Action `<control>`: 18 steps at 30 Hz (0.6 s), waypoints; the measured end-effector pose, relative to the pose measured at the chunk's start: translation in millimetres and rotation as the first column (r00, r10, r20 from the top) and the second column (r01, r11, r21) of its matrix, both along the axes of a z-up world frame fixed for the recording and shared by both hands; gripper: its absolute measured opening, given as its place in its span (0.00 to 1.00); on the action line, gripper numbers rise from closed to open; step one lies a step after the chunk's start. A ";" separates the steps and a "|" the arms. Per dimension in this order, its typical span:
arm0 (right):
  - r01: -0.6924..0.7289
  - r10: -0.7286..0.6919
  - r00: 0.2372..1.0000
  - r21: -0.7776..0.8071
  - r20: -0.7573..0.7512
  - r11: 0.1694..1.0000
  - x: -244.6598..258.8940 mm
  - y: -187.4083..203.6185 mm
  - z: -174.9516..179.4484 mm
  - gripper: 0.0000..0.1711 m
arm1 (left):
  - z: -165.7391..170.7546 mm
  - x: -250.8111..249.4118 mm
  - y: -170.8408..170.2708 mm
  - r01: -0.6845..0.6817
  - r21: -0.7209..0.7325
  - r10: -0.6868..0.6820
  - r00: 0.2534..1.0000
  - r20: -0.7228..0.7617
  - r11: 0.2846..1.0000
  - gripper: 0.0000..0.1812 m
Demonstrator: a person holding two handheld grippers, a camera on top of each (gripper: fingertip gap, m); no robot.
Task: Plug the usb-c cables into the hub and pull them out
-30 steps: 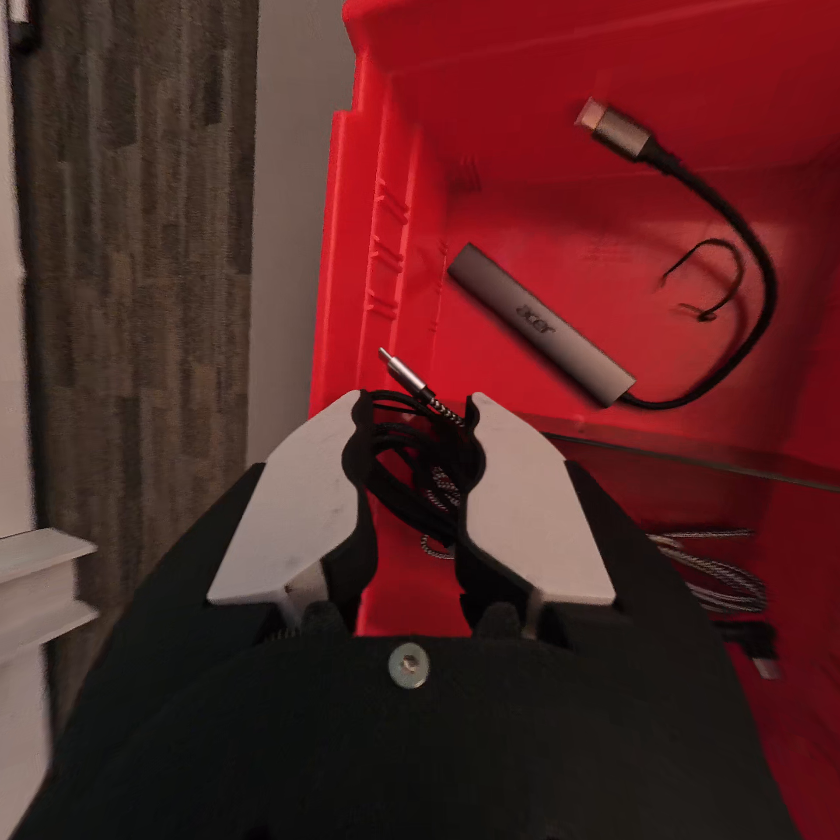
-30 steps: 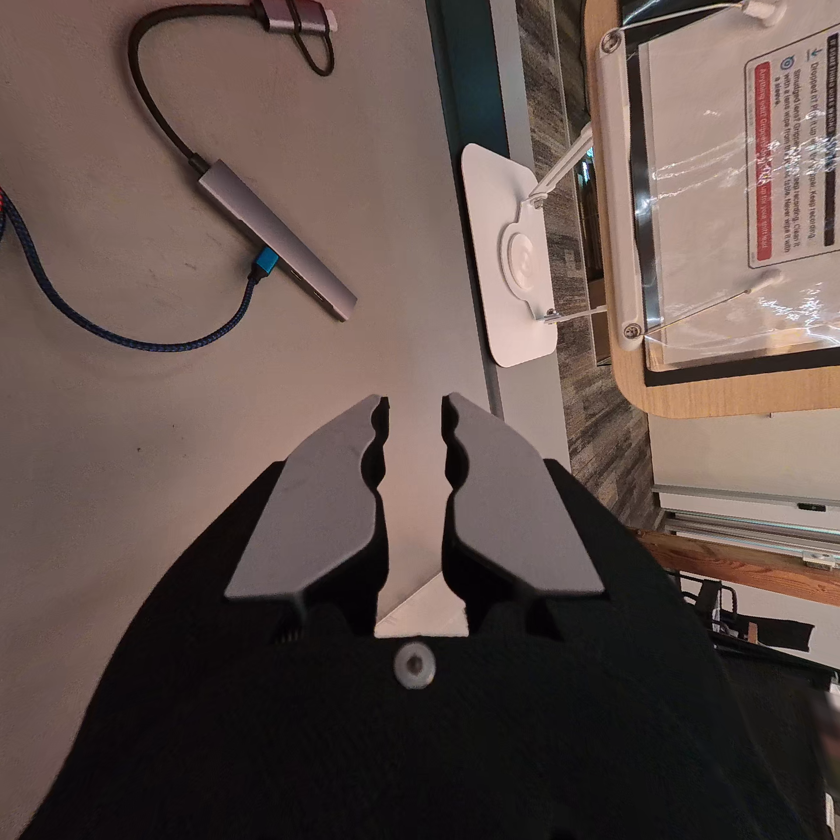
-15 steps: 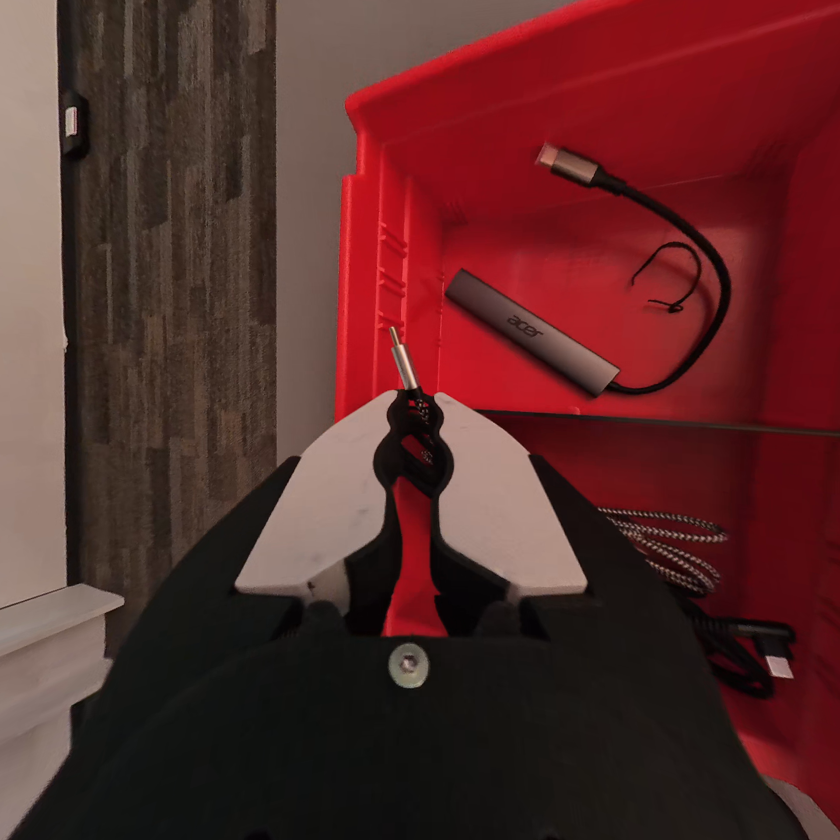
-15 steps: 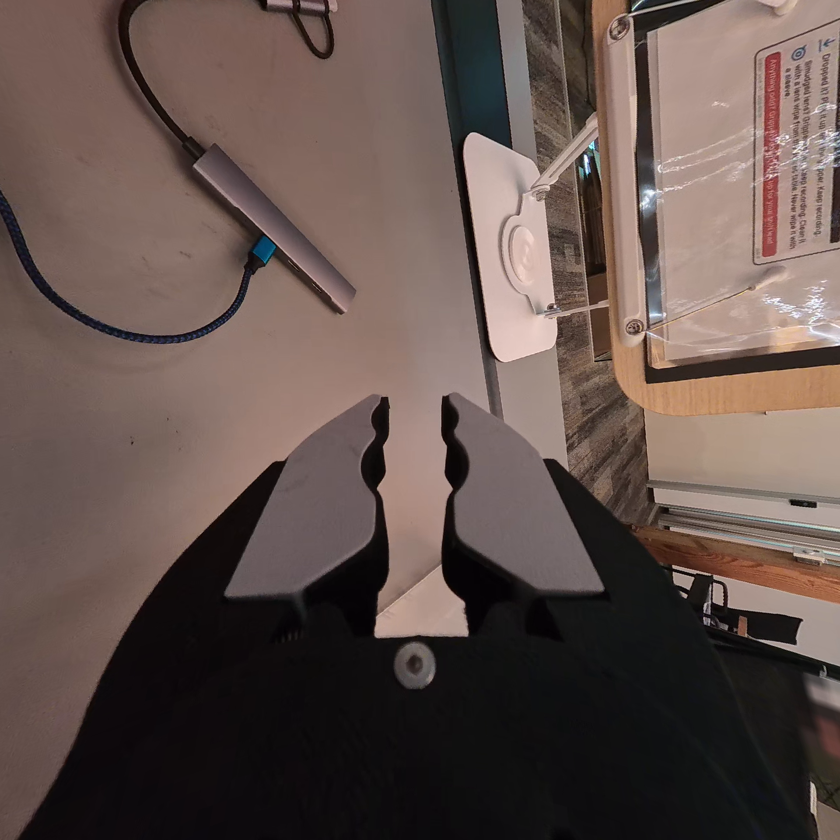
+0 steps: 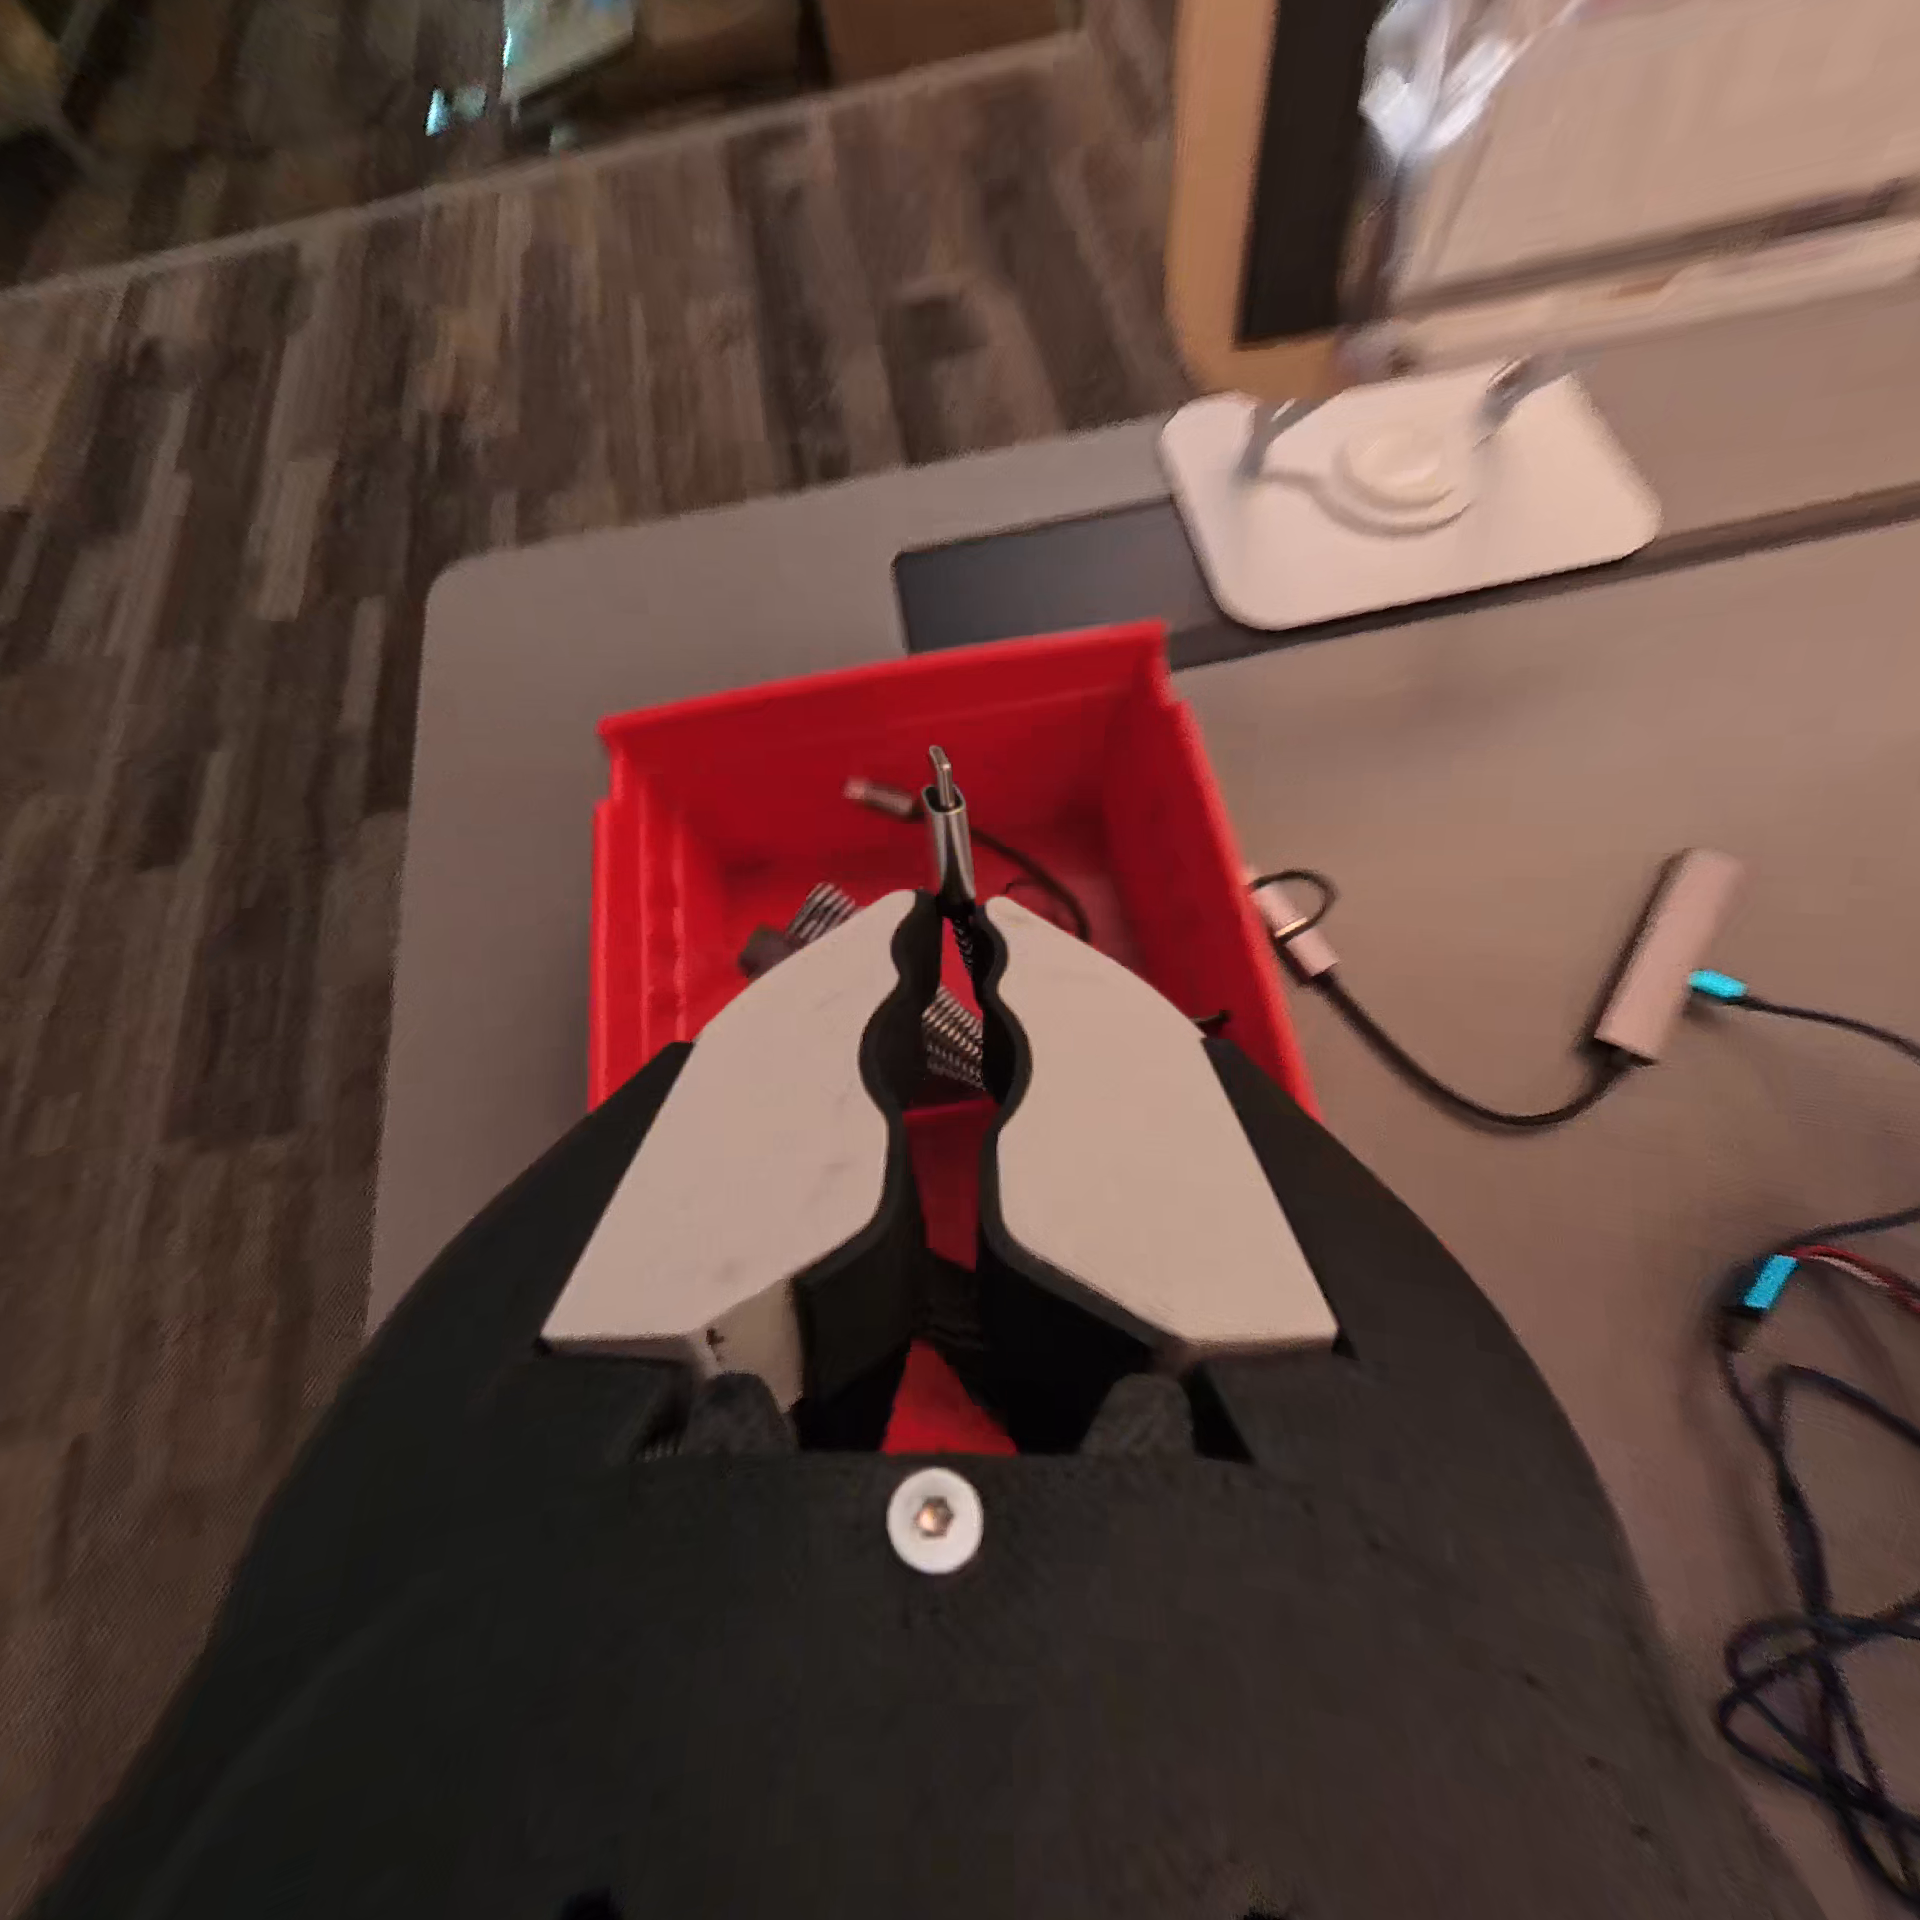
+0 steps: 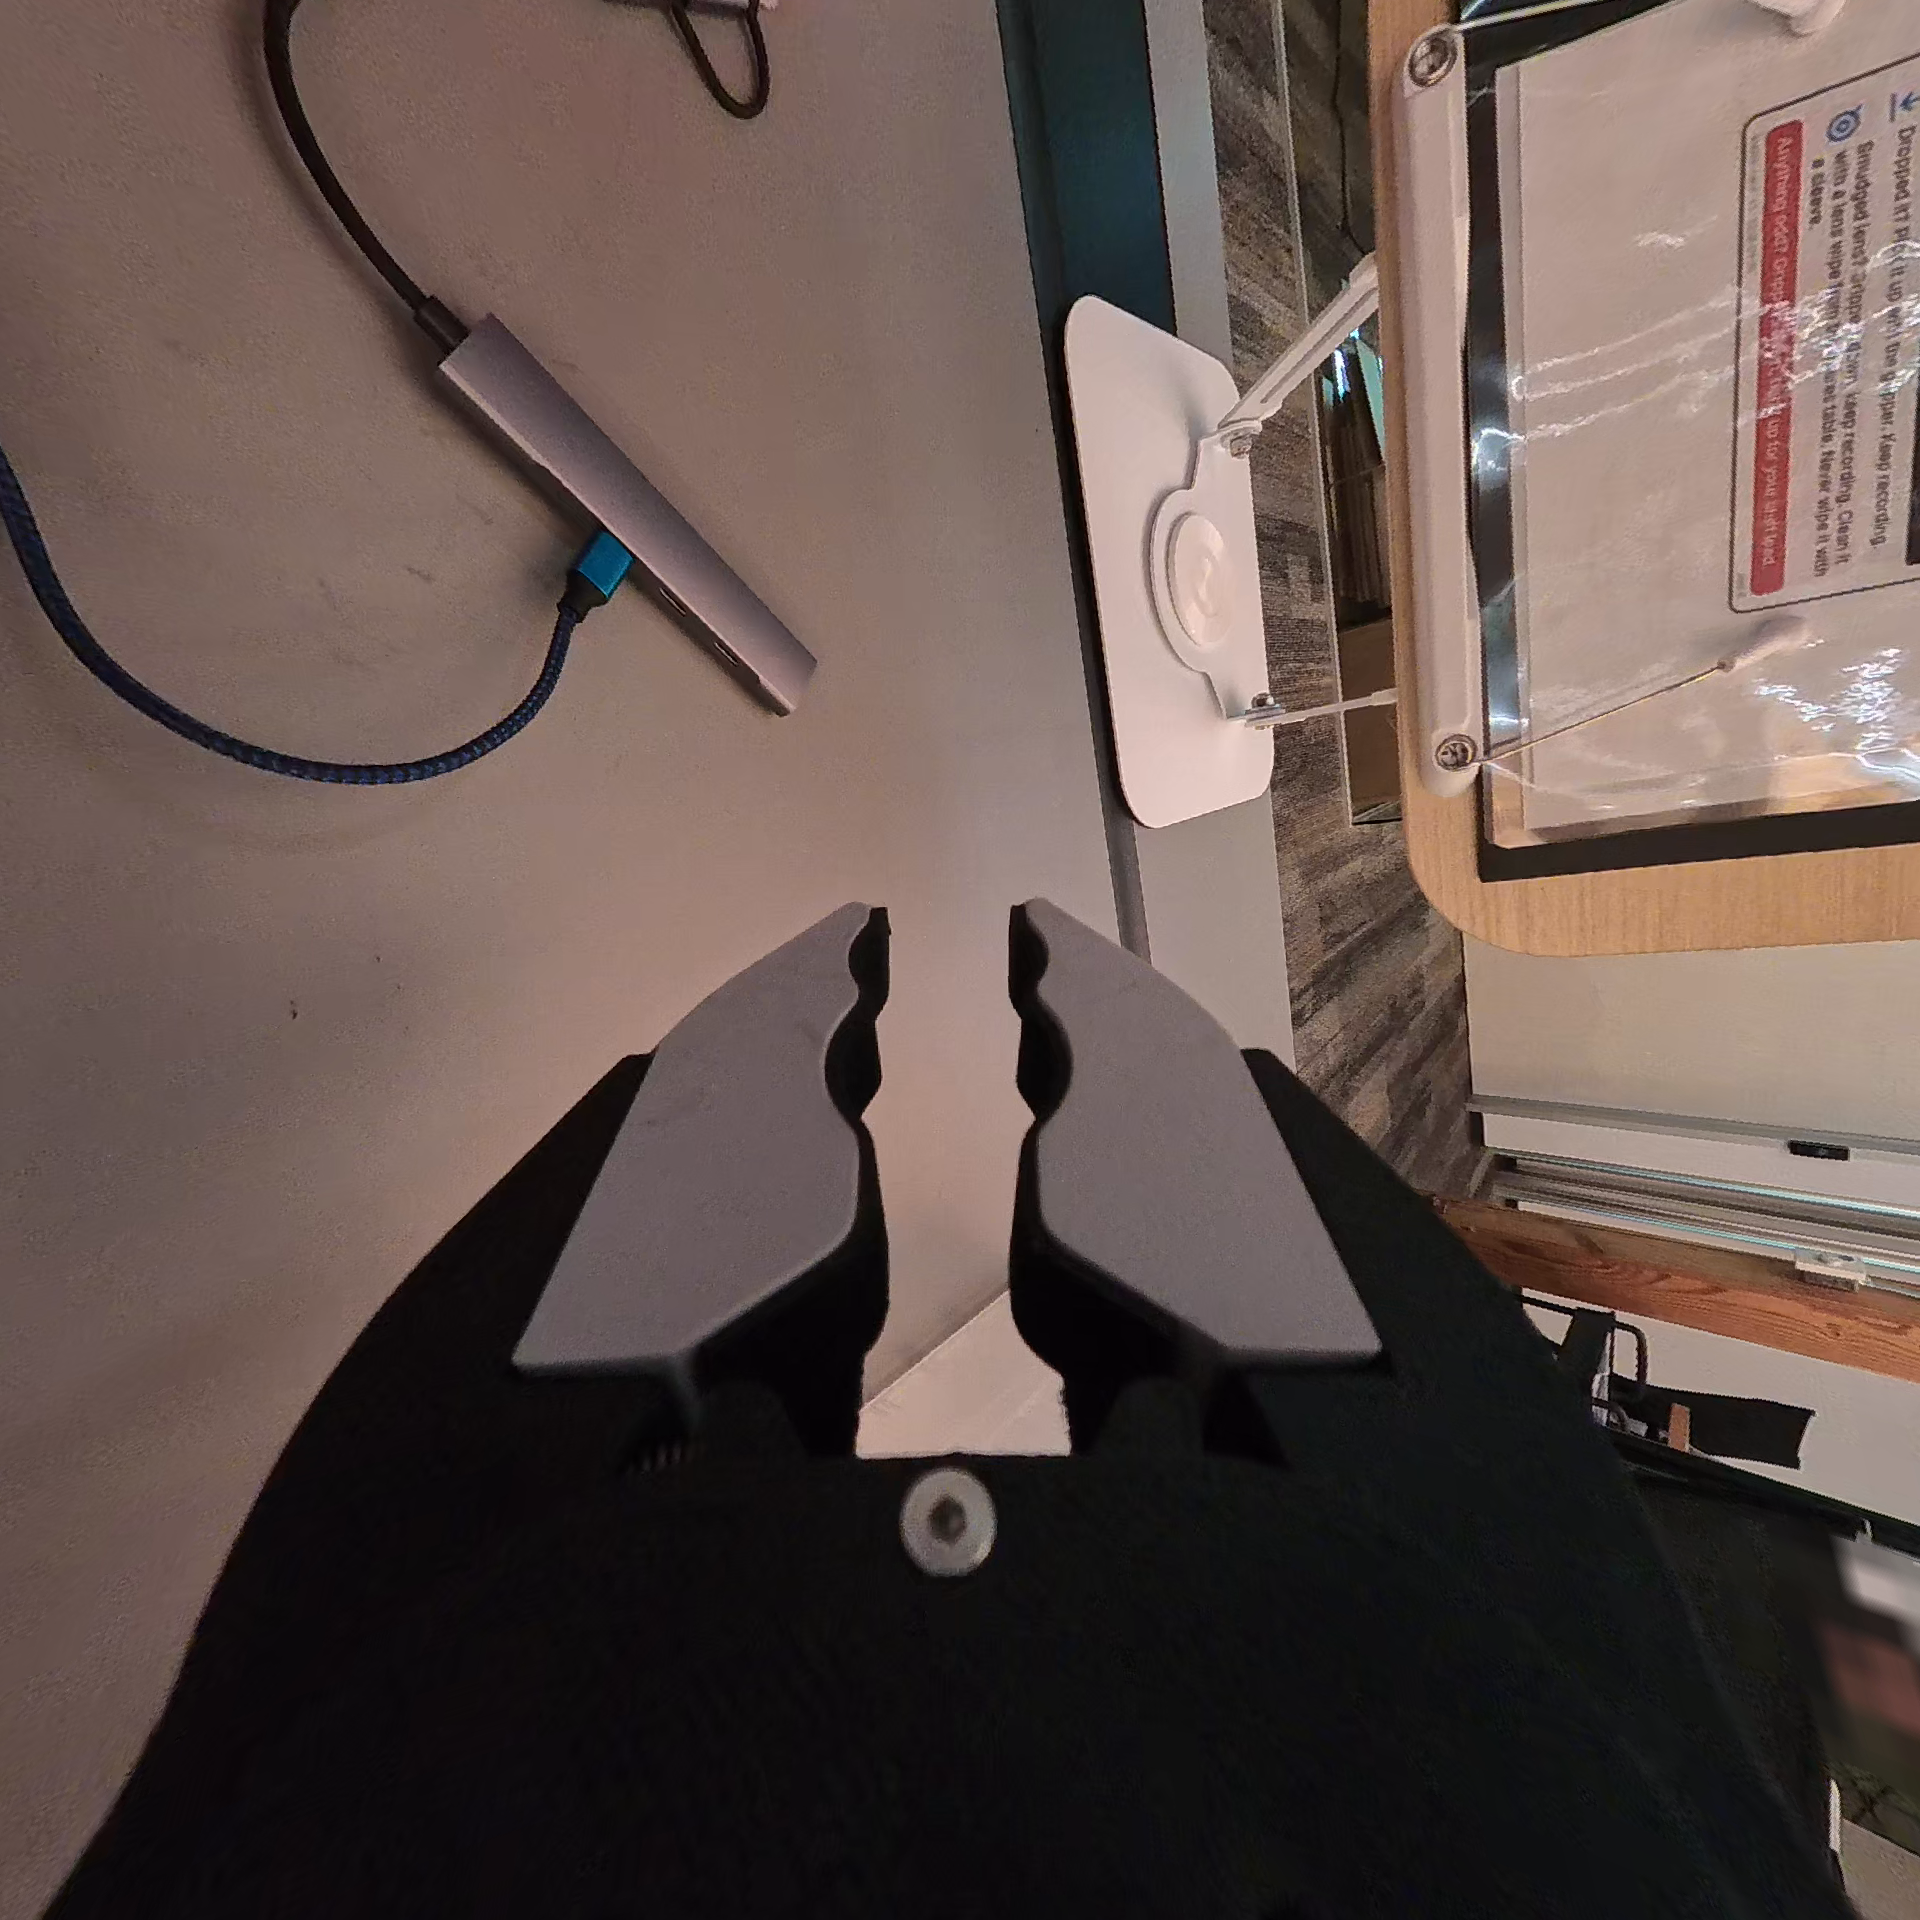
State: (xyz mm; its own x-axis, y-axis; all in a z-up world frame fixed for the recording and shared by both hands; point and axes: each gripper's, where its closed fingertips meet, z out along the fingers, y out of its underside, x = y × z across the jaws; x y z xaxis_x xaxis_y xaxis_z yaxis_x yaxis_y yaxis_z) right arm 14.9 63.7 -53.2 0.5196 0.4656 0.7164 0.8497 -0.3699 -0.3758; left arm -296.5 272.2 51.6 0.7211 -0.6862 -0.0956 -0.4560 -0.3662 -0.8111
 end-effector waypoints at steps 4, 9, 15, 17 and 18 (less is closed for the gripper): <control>-0.004 0.004 1.000 0.010 -0.007 1.000 -1.6 0.9 1.3 0.13 | 54.6 16.8 -35.9 0.118 0.143 -0.143 0.973 0.181 0.983 0.02; -0.047 0.060 0.993 0.125 -0.101 0.991 -17.1 4.5 24.1 0.13 | 99.5 49.2 -107.6 0.360 0.283 -0.438 0.850 0.293 0.889 0.02; -0.119 0.330 0.874 0.502 -0.356 0.857 -69.3 -10.0 110.0 0.13 | 90.2 110.1 -167.1 0.607 0.243 -0.651 0.666 0.366 0.757 0.02; -0.123 0.456 0.759 0.585 -0.465 0.801 -94.8 -22.0 133.9 0.14 | 82.1 133.2 -184.5 0.675 0.205 -0.686 0.589 0.428 0.708 0.02; -0.118 0.505 0.700 0.616 -0.504 0.779 -105.5 -27.2 142.4 0.15 | 77.4 143.6 -193.4 0.706 0.186 -0.697 0.554 0.454 0.683 0.02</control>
State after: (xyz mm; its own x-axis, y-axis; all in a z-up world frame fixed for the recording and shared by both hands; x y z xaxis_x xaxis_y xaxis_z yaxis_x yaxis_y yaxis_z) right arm -90.6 36.5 89.2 0.8133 0.3586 0.4582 0.3740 0.2810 -0.8838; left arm -152.9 78.8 129.0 -0.0429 -0.9923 0.1166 -0.1547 -0.1087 -0.9820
